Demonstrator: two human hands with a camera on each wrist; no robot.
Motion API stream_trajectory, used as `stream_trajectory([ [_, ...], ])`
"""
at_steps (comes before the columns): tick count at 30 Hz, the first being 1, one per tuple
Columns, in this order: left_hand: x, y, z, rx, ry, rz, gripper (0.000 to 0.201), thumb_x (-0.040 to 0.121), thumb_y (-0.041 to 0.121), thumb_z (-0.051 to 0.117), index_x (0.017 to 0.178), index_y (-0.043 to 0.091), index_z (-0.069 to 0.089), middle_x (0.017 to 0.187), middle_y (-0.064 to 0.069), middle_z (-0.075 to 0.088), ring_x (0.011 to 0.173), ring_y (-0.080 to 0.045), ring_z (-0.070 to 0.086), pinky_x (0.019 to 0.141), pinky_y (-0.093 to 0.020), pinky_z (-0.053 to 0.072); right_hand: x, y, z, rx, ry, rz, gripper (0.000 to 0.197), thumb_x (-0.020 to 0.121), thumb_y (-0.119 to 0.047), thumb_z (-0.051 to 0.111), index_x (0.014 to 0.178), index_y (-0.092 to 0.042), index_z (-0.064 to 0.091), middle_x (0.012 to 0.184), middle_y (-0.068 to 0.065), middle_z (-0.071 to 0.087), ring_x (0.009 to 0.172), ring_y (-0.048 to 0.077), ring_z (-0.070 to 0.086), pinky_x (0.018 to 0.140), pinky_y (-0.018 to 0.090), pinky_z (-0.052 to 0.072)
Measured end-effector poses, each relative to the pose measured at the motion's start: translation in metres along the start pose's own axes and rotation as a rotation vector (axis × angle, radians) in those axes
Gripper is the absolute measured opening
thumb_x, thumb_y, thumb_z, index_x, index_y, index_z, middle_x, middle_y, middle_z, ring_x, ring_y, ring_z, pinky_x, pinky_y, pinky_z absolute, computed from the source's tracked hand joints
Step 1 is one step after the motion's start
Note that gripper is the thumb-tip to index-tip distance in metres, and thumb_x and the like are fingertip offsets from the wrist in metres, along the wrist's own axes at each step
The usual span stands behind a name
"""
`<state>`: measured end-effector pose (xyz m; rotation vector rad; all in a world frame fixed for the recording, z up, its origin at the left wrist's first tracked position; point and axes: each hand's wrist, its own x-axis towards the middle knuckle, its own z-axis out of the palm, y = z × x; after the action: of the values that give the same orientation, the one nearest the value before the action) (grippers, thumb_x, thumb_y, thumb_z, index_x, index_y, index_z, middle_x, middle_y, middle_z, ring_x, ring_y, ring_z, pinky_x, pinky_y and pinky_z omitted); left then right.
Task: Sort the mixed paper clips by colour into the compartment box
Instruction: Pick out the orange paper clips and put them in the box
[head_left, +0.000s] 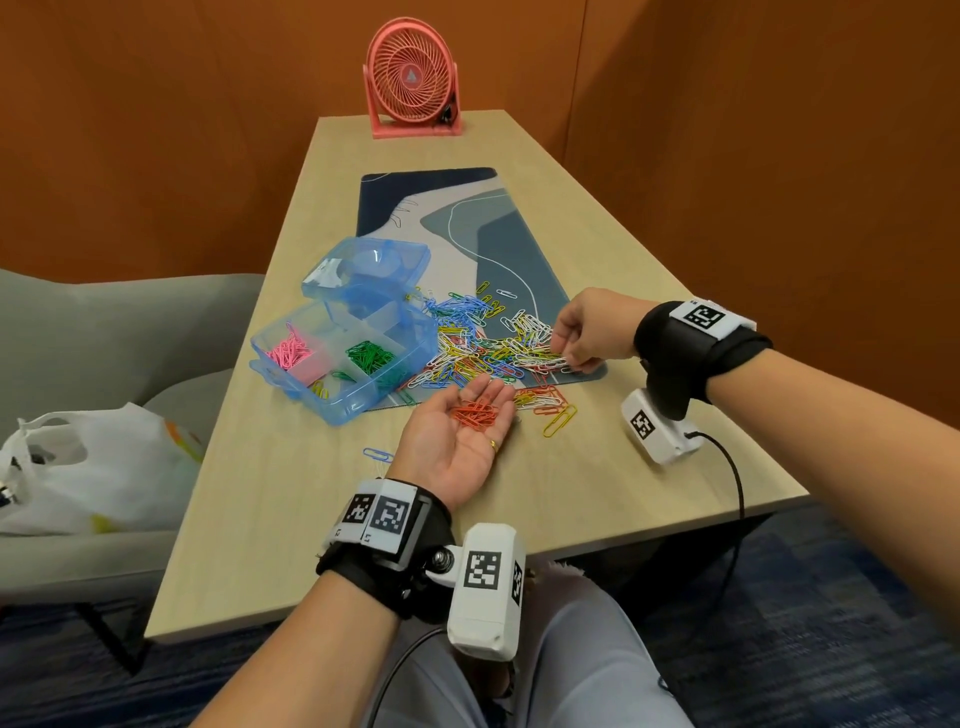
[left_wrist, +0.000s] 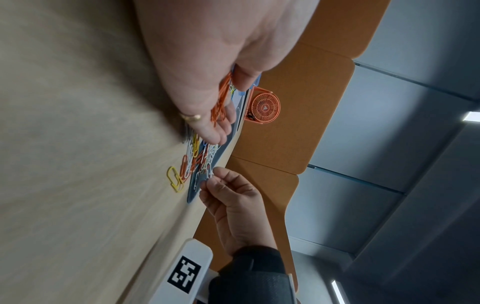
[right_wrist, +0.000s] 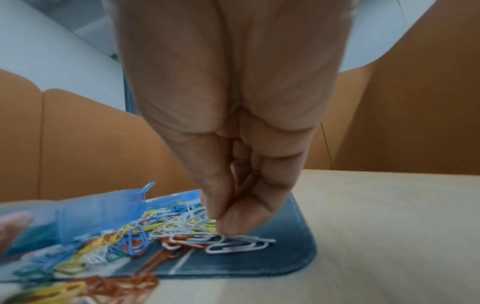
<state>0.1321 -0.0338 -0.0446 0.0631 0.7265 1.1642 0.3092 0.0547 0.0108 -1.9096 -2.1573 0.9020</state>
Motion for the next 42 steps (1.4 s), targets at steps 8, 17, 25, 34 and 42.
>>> stream_trajectory([
  [8,0.001,-0.001,0.000,-0.003,-0.005,0.002,0.036,0.101,0.021,0.030,0.090,-0.001,0.057,0.091,-0.014,0.061,0.088,-0.026,0.060,0.093,-0.036,0.042,-0.003,-0.008,0.009,-0.314,0.109,-0.059,0.013,0.083,-0.008,0.060,0.071,-0.013,0.064,0.076,0.004,0.063,0.070,0.017,0.054,0.056,0.023,0.042],
  [17,0.001,-0.001,-0.001,0.012,-0.007,0.006,0.037,0.102,0.022,0.030,0.089,0.001,0.056,0.092,-0.014,0.061,0.089,-0.026,0.060,0.092,-0.035,0.043,0.003,-0.017,0.023,-0.332,0.022,-0.021,0.027,0.080,-0.032,0.074,0.085,-0.005,0.071,0.076,0.008,0.069,0.060,0.018,0.061,0.052,0.022,0.047],
  [25,0.002,-0.001,-0.001,0.005,-0.007,0.006,0.036,0.101,0.022,0.030,0.090,0.000,0.056,0.093,-0.015,0.061,0.089,-0.026,0.060,0.089,-0.035,0.044,0.003,-0.016,0.025,-0.385,0.019,-0.017,0.018,0.085,-0.023,0.067,0.086,-0.005,0.067,0.077,0.006,0.060,0.071,0.020,0.056,0.051,0.021,0.039],
  [34,0.002,-0.001,-0.001,0.000,-0.008,0.007,0.036,0.101,0.021,0.030,0.090,-0.001,0.057,0.091,-0.014,0.061,0.089,-0.025,0.059,0.091,-0.036,0.043,0.001,-0.008,0.022,-0.321,0.050,-0.006,0.009,0.079,-0.010,0.063,0.070,-0.011,0.064,0.069,0.005,0.062,0.068,0.018,0.055,0.053,0.022,0.041],
  [42,0.000,-0.001,-0.001,0.004,-0.004,0.012,0.036,0.101,0.021,0.030,0.092,-0.001,0.056,0.092,-0.015,0.060,0.088,-0.026,0.060,0.092,-0.036,0.043,0.002,-0.012,0.023,-0.338,0.052,0.034,0.020,0.081,-0.017,0.067,0.092,0.000,0.071,0.082,0.011,0.064,0.075,0.021,0.057,0.060,0.026,0.046],
])
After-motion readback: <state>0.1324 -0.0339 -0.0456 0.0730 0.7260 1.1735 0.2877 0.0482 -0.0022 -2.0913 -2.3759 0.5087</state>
